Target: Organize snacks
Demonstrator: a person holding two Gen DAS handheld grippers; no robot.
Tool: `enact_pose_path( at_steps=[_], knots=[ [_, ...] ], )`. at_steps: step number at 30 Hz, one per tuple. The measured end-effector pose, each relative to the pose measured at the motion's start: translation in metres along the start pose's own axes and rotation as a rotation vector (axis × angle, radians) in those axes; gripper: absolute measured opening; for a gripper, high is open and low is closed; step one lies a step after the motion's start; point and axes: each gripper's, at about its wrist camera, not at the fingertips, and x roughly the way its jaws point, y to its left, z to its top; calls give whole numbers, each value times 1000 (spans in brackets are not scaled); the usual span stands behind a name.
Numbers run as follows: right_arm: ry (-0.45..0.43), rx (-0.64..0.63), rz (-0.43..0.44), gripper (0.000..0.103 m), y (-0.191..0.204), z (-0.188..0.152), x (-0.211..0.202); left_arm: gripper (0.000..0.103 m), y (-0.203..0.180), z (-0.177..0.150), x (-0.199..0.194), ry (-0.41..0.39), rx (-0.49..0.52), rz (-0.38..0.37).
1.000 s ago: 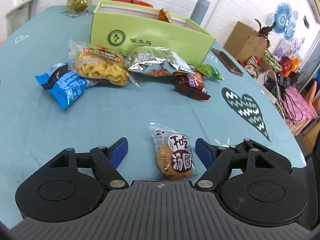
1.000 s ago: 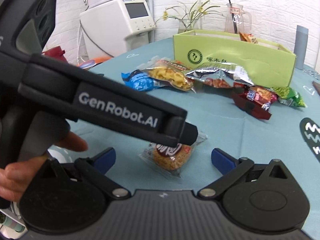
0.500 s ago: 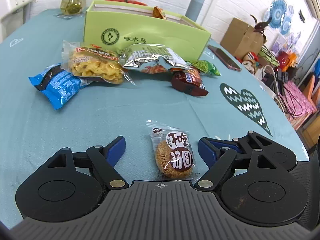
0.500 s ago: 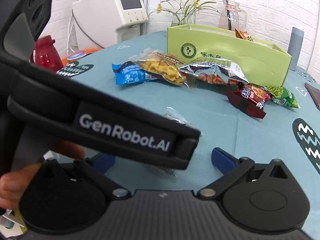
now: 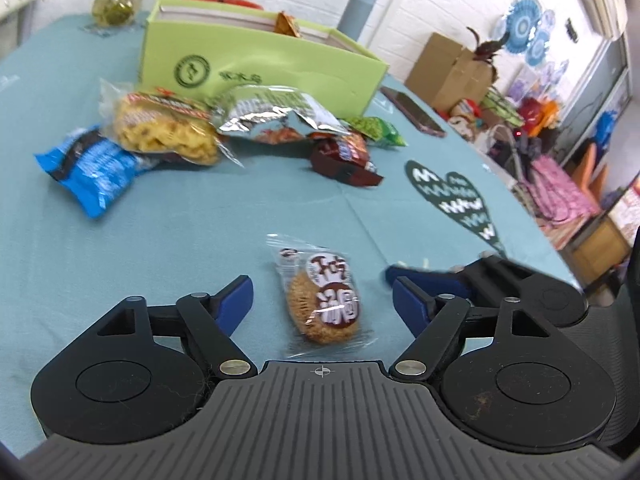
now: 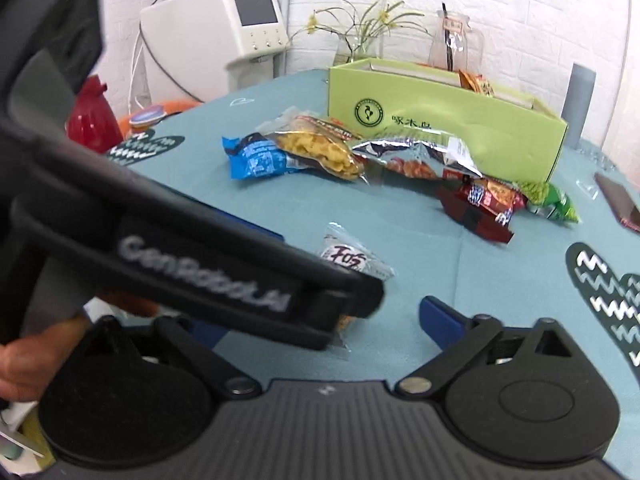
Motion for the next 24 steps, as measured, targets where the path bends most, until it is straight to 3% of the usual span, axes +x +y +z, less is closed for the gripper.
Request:
enact_pose_path(
  at_steps=[2,4,5,7,11,18,21,24],
  knots=[
    [-12,20,24,75,-3,-1,5,53,-1,0,6,7,13,11],
    [-19,0,32,66,0,2,7,16,-2,-1,6,1,43,46],
    [-18,0,30,63,1,4,8,12,0,-1,5,12,34,24],
    [-11,18,77,61,-4,9,10,10,6,2,2,11,-5,20],
    [-54,-19,81,61,-7,32,11,10,12,23,-4,-36,-65,16],
    [-227,-127,13,64,-49,138,31,11,7,143,-1,-202,9,39],
    [-225,-150,-2,68,-72,183,64,11,15,198,22,-218,32,73],
    [-181,-132,33,71,-96,209,105,12,33,234,57,-185,40,110]
  ],
)
